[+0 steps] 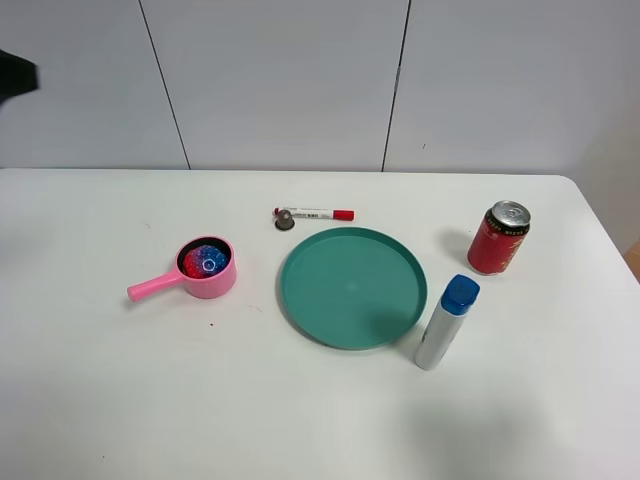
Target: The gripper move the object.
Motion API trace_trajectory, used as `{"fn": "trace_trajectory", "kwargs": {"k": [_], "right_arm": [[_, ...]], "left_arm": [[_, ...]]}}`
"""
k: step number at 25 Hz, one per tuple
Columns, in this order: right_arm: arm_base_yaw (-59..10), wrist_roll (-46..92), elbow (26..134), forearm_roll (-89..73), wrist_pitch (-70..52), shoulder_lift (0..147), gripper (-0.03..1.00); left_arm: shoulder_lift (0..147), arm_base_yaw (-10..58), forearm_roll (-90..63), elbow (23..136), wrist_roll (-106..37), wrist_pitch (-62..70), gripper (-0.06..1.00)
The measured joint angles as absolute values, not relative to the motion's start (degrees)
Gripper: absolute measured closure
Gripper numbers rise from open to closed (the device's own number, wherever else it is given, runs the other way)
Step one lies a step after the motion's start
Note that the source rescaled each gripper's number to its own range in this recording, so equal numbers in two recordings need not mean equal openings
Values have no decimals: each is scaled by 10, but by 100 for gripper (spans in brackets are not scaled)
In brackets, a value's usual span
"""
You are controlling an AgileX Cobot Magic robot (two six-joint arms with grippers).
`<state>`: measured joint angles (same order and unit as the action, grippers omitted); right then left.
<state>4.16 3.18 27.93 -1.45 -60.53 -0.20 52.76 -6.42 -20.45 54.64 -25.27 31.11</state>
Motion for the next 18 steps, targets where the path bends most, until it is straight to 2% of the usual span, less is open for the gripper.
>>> {"fn": "trace_trajectory", "kwargs": {"k": [3,6,12,18], "right_arm": [[42,32,279,-14,-605,-2,-3],[42,32,279,-14,-605,-2,-3],[42,32,279,-14,-605,-2,-3],[42,32,279,-14,-605,-2,-3]], "left_arm": [[440,-120,-201,546,-218,391,-4],[350,-130,-210,546,-198,438,-4],[213,-102,-206,533,-180,529,-4],[115,-51,-162,438,-130,604,-4]]}}
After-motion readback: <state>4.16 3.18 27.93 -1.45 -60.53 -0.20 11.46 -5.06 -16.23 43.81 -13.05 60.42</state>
